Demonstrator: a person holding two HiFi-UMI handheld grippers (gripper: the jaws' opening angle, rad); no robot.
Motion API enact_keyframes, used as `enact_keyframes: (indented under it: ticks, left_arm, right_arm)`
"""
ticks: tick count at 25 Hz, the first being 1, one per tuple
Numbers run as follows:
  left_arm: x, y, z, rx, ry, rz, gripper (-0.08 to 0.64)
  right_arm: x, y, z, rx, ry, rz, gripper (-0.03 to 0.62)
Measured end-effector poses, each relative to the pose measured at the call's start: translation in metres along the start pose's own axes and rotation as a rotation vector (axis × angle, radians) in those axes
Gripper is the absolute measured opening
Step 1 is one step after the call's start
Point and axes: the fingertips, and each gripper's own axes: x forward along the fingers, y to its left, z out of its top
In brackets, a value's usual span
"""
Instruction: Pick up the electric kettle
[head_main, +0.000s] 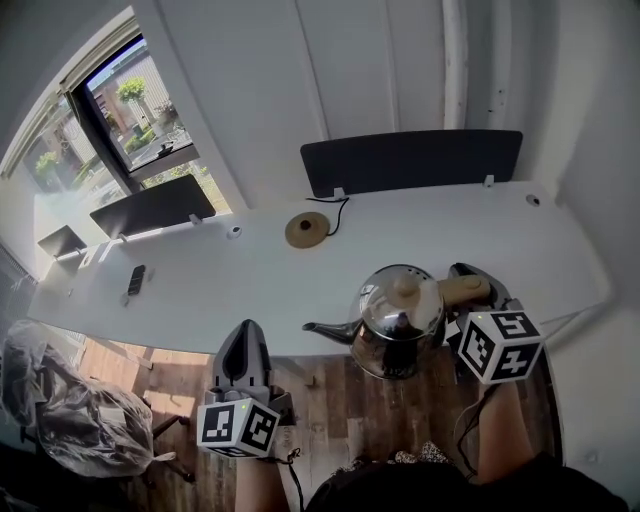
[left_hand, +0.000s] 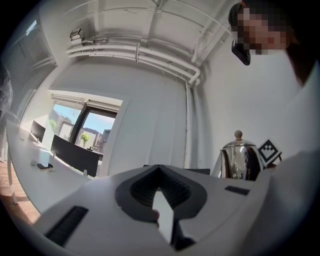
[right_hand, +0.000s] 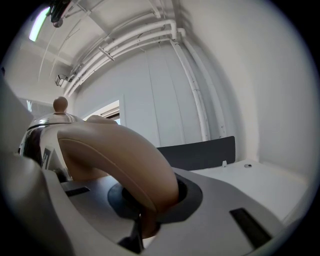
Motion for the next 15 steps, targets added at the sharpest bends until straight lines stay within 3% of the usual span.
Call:
enact_keyframes:
  ticks: [7,15]
  left_arm:
    - [0.0032,-0.0004,0.0026,-0.023,0.009,-0.004,0.002]
    - [0.0035,-0.0025,0.0075,0.002,-0.011,-0.024,0.002]
  right_arm:
    - [-0.0035,0.002,0.002,-0.006,0.006,-0.009,0.029]
    - [-0.0062,0.0045,0.0058,0.015,-0.009,-0.001,0.029]
